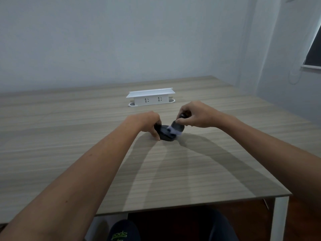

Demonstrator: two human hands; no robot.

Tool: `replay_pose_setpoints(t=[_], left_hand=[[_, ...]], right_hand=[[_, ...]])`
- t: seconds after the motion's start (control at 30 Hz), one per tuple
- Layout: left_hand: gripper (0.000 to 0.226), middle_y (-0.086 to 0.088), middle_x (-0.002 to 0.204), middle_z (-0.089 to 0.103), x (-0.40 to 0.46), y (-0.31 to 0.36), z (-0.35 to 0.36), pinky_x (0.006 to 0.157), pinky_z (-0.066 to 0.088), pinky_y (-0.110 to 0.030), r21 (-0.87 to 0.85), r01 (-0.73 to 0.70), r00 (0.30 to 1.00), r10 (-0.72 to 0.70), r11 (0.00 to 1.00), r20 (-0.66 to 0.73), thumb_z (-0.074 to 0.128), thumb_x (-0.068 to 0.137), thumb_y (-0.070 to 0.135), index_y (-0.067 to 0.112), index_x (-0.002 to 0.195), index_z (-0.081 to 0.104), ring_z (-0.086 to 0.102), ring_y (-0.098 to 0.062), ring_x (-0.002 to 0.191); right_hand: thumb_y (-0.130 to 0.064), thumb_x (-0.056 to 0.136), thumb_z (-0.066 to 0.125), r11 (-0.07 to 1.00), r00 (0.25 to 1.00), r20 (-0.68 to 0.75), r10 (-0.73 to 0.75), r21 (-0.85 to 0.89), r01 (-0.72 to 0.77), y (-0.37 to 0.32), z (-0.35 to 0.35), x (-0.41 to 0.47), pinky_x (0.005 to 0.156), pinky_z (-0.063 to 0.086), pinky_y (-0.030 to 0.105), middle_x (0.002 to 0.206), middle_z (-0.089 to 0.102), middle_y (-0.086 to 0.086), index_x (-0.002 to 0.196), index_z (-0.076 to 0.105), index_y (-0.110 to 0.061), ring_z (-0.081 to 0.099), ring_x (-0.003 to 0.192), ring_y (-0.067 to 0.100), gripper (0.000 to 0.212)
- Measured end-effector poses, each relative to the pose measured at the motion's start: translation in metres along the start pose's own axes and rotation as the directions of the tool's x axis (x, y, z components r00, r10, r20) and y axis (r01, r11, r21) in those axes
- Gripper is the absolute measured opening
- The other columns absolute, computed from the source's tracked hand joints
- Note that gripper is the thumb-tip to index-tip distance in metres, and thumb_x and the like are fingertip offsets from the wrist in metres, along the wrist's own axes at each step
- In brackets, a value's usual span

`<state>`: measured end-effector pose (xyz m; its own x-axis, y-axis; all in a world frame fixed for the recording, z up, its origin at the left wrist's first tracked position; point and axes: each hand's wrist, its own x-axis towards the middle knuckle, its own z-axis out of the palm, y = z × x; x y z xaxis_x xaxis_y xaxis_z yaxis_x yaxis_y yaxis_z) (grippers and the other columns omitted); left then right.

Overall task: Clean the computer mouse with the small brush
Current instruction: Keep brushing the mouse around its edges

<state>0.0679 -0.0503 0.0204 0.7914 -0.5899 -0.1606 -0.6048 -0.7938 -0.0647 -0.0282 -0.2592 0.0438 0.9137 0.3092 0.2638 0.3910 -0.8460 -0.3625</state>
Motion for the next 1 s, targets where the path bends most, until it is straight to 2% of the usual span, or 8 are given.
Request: replay_pose_setpoints(t=[0.17, 0.3, 0.47, 0.57, 0.63, 0.73, 0.87, 1.0], left_hand=[[0.055, -0.006, 0.104, 0.068, -0.002, 0.001, 0.000, 0.075, 0.048, -0.033, -0.023, 0.012, 1.000, -0.012, 1.000, 0.000, 0.084, 0.070, 0.051, 0.014, 0.110, 0.074, 0.063, -0.027, 0.097], [0.057, -0.008, 0.102, 0.069, -0.004, 0.000, 0.002, 0.078, 0.052, -0.038, -0.014, 0.008, 1.000, -0.008, 1.000, -0.015, 0.083, 0.070, 0.053, 0.013, 0.108, 0.074, 0.064, -0.029, 0.096], [0.056, -0.009, 0.105, 0.068, -0.009, 0.002, 0.003, 0.075, 0.048, -0.035, -0.024, 0.015, 1.000, -0.016, 1.000, -0.011, 0.082, 0.073, 0.052, 0.011, 0.111, 0.073, 0.063, -0.029, 0.099], [0.056, -0.011, 0.103, 0.068, -0.010, 0.003, 0.004, 0.071, 0.044, -0.033, -0.024, 0.022, 1.000, -0.022, 0.999, -0.015, 0.080, 0.074, 0.054, 0.010, 0.108, 0.073, 0.063, -0.030, 0.096], [0.056, -0.012, 0.102, 0.068, -0.011, 0.004, 0.004, 0.071, 0.044, -0.033, -0.022, 0.026, 1.000, -0.026, 0.999, -0.016, 0.080, 0.074, 0.054, 0.009, 0.106, 0.072, 0.063, -0.030, 0.095], [0.056, -0.010, 0.103, 0.068, -0.012, 0.004, 0.005, 0.070, 0.043, -0.032, -0.023, 0.035, 0.999, -0.035, 0.999, -0.014, 0.079, 0.074, 0.055, 0.010, 0.106, 0.073, 0.063, -0.029, 0.095], [0.058, -0.012, 0.106, 0.064, -0.016, 0.008, 0.010, 0.080, 0.051, -0.039, -0.014, 0.046, 0.998, -0.046, 0.999, -0.035, 0.071, 0.081, 0.058, 0.006, 0.108, 0.071, 0.061, -0.031, 0.099], [0.055, -0.014, 0.105, 0.062, -0.024, 0.014, 0.012, 0.077, 0.045, -0.037, -0.052, 0.054, 0.996, -0.058, 0.997, -0.069, 0.061, 0.092, 0.053, 0.002, 0.110, 0.069, 0.058, -0.030, 0.094]], right_hand=[[-0.024, 0.084, 0.070, 0.984, 0.998, -0.014, 0.056, -0.166, -0.057, 0.014, 0.001, -0.002, 0.063, 0.047, 0.027, 0.085, 0.073, 0.006, 0.092, 0.075, -0.007, 0.066, 0.079, 0.022, 0.020], [-0.025, 0.086, 0.071, 0.995, 0.998, 0.034, 0.043, 0.090, -0.046, 0.005, 0.002, -0.007, 0.052, 0.049, 0.022, 0.074, 0.071, 0.006, 0.089, 0.075, -0.011, 0.060, 0.057, 0.012, 0.015], [-0.025, 0.085, 0.070, 0.992, 0.997, -0.046, 0.068, -0.105, -0.072, 0.013, 0.004, -0.005, 0.055, 0.041, 0.019, 0.076, 0.067, -0.001, 0.091, 0.075, -0.009, 0.064, 0.073, 0.018, 0.018], [-0.025, 0.088, 0.070, 0.995, 0.999, 0.015, 0.037, 0.094, -0.039, 0.003, 0.001, -0.008, 0.053, 0.048, 0.024, 0.072, 0.069, 0.002, 0.090, 0.075, -0.011, 0.058, 0.056, 0.009, 0.014], [-0.024, 0.087, 0.071, 0.997, 0.998, 0.050, 0.038, 0.063, -0.042, 0.005, 0.004, -0.008, 0.053, 0.048, 0.023, 0.072, 0.069, 0.002, 0.091, 0.075, -0.010, 0.059, 0.056, 0.009, 0.015], [-0.025, 0.085, 0.070, 0.992, 0.997, -0.049, 0.052, -0.115, -0.058, 0.013, 0.005, -0.007, 0.056, 0.039, 0.019, 0.076, 0.067, -0.002, 0.091, 0.075, -0.009, 0.065, 0.075, 0.017, 0.018], [-0.023, 0.087, 0.069, 1.000, 0.998, -0.055, -0.009, 0.018, 0.010, 0.000, 0.007, -0.012, 0.056, 0.041, 0.011, 0.073, 0.066, -0.006, 0.086, 0.074, -0.015, 0.056, 0.062, 0.004, 0.010], [-0.019, 0.085, 0.066, 0.998, 0.990, -0.136, 0.030, -0.042, -0.036, 0.006, 0.013, -0.008, 0.056, 0.038, 0.013, 0.075, 0.065, -0.004, 0.088, 0.074, -0.008, 0.059, 0.069, 0.015, 0.014]])
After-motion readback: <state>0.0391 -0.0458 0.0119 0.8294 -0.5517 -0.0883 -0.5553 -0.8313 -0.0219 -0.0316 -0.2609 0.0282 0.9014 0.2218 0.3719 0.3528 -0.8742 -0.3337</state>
